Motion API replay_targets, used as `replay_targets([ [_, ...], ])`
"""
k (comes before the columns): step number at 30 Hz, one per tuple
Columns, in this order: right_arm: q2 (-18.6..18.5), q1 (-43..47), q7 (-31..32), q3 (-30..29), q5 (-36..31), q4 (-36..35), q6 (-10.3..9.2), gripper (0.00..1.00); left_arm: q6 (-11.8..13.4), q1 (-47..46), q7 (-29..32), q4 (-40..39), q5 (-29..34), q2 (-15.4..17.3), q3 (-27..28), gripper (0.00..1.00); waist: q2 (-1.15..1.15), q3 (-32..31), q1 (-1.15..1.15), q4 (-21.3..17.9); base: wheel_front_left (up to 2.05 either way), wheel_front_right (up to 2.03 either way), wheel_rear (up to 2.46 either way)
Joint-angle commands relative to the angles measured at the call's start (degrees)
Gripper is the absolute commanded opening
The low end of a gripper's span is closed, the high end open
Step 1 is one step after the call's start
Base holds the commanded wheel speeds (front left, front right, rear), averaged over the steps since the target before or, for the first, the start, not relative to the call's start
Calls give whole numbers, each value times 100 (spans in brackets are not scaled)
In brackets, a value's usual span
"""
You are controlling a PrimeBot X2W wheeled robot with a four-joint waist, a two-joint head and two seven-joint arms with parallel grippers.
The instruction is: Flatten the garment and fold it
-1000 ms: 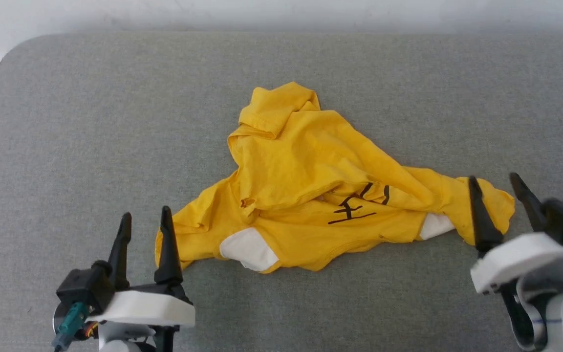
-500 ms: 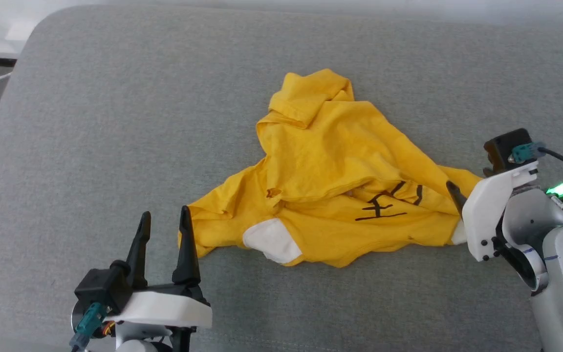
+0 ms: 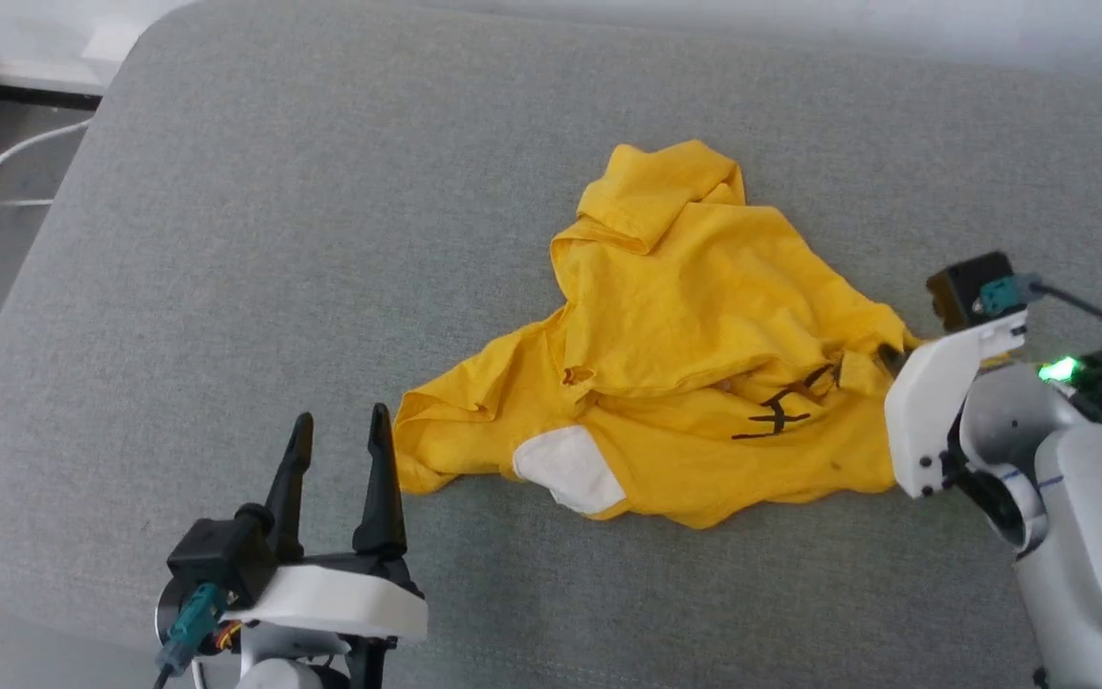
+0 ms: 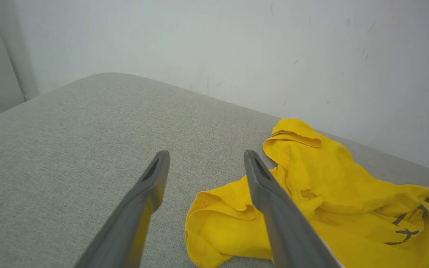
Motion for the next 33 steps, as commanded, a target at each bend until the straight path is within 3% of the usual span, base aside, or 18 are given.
replay_targets([
  [1,18,-146,-38,-32,87,-41,-11,0,-37,-12,-25,27,57,-4,-21,100,-1,-51,-1,-44,0,0,0],
  [9,-211,-905,455,-536,325,-289,-11,0,-124,-93,-26,73,60,-45,-182,100,-1,95,-1,54,0,0,0],
  [14,-349,-1367,493,-981,-84,189,-11,0,-180,-206,-27,162,48,-79,-257,100,-1,320,-1,271,0,0,0],
  [15,-366,-1434,407,-1104,-240,356,-11,9,-193,-230,-27,184,49,-86,-272,100,-1,360,-1,321,0,0,0],
  [16,-380,-1493,283,-1216,-425,526,-11,42,-206,-256,-27,205,52,-93,-288,100,-1,401,-1,369,0,0,0],
  [17,-383,-1541,127,-1309,-610,691,-11,100,-216,-284,-27,222,53,-101,-299,100,-1,437,-1,415,0,0,0],
  [22,-136,-1742,-675,-1707,-1200,1386,-11,100,-249,-382,-27,260,50,-134,-293,100,-1,518,-1,521,0,0,0],
  [26,-53,-1903,-1162,-1441,-1261,1679,-11,100,-239,-378,-28,265,94,-135,-219,100,-1,486,-1,409,0,0,0],
  [30,-67,-2018,-1377,-1122,-959,1615,-11,100,-256,-373,-28,275,117,-146,-211,100,-1,408,-1,272,0,0,0],
  [33,-120,-1958,-1152,-789,-538,1272,-11,100,-253,-351,-28,273,129,-151,-191,100,-1,353,-1,157,0,0,0],
])
